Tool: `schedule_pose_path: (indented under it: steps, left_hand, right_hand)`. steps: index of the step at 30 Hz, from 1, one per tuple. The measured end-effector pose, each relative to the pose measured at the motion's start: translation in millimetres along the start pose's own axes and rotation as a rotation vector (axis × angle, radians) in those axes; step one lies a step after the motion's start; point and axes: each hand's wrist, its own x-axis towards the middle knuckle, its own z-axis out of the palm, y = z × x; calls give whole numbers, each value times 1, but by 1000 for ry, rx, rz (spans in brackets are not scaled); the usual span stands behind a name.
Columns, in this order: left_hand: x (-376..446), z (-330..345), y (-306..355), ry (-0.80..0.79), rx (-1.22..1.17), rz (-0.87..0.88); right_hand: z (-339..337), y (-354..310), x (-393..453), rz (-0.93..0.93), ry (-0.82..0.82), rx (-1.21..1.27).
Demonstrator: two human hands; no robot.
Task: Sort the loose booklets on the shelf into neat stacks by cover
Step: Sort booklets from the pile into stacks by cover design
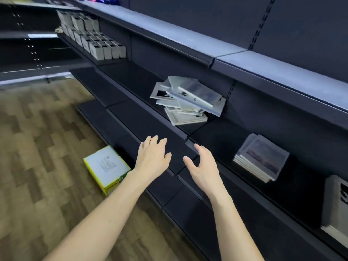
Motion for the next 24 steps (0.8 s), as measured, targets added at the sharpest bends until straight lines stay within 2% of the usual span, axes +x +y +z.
schedule_pose_path:
  steps: [8,17,20,24]
  left_hand:
    - [42,-3,-32,-11,9,-30]
    - [132,-16,-41,9,27,-1]
    - [163,-16,-40,14,32,13]
    - [196,-14,-39,28,21,22]
  right_hand:
    - [29,-14,52,-14,-16,14]
    - [47,-33,157,-68,34,62]
    - [47,-31,195,-45,76,70]
    - [43,-21,245,12,209,63]
